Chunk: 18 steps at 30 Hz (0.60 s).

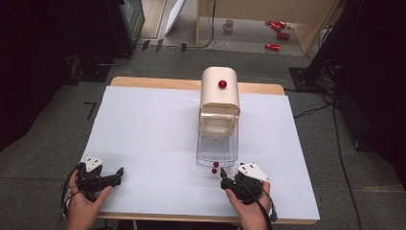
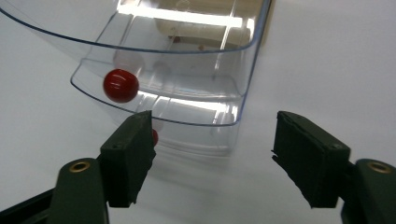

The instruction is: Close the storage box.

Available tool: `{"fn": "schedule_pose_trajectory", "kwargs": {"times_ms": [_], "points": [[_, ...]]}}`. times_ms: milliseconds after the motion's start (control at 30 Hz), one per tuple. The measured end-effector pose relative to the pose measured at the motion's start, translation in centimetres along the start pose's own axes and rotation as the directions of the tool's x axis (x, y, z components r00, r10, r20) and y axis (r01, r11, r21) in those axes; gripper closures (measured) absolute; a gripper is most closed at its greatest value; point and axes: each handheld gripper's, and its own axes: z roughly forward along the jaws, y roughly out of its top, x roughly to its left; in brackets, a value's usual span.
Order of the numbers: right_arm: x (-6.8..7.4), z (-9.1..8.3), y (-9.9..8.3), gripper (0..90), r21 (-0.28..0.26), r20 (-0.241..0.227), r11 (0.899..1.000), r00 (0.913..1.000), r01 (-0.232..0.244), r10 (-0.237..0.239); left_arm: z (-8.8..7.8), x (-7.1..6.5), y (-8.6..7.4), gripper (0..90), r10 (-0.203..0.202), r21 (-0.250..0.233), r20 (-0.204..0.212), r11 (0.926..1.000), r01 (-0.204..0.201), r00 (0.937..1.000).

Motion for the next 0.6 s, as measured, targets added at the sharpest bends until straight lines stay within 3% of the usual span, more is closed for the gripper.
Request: {"fn": "schedule_pose_trajectory", "kwargs": {"times_ms": [367, 600], "points": [[1.4, -0.1, 0.2, 54.9, -0.006, -0.052, 1.000, 0.9986, -0.011, 0.011, 0.0, 0.0, 0.0, 7.2, 0.001, 0.000, 0.000, 1.0000, -0.001, 1.0000], [2.1, 0.4, 0.2, 61.5, 0.011, -0.072, 1.000, 0.9974, -0.004, 0.005, 0.0, 0.0, 0.0, 7.2, 0.001, 0.000, 0.000, 1.0000, -0.001, 1.0000]]}}
